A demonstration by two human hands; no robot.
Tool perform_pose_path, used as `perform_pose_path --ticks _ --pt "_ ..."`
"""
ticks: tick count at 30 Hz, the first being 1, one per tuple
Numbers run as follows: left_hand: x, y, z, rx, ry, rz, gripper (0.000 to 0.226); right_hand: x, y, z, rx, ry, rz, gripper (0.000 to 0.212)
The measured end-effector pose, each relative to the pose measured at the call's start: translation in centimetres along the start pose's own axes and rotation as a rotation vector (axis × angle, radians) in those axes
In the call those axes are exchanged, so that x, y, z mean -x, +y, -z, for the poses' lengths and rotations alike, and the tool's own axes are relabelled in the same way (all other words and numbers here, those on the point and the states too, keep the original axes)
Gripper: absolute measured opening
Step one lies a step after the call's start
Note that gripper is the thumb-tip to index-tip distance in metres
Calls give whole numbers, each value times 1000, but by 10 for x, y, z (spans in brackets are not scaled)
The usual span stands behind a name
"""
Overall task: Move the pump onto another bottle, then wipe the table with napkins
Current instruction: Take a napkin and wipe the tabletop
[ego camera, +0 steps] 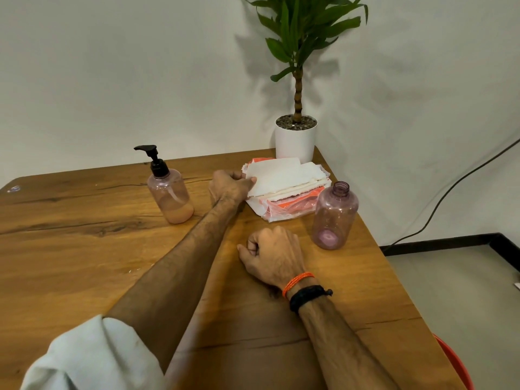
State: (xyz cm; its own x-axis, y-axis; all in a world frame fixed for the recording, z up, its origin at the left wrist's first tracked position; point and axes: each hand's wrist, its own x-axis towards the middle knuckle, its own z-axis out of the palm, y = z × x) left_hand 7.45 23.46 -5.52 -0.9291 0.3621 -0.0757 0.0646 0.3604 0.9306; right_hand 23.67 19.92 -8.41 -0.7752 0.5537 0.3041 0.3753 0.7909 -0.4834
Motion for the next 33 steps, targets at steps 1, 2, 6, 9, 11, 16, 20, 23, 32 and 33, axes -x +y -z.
perform_pose_path --ticks 1,2,6,9,11,16,20,23,32,33 --pt "0 0 0 -2 -7 2 20 0 0 0 0 -3 -2 43" --pt "1 1 0 -7 -18 10 20 0 1 0 -2 -8 -7 43" --pt "2 1 -4 -14 -56 57 29 0 1 0 -8 -18 -21 43" --pt "3 1 -7 4 -68 67 33 -1 2 -2 -11 -33 -25 43" --pt "3 1 -7 30 -64 58 31 -2 2 -3 1 -22 -22 44" --pt "3 -1 -3 119 -59 34 26 -2 4 -6 24 1 -17 44" --pt "7 2 6 216 -34 30 47 -3 4 -8 36 26 -26 44" --pt "11 3 16 341 -89 64 57 -3 3 -8 59 31 -32 43" --pt "50 -6 78 437 -207 114 13 2 -1 -6 100 74 -67 41" --pt "57 -10 88 468 -214 134 12 3 -5 -5 103 62 -79 41"
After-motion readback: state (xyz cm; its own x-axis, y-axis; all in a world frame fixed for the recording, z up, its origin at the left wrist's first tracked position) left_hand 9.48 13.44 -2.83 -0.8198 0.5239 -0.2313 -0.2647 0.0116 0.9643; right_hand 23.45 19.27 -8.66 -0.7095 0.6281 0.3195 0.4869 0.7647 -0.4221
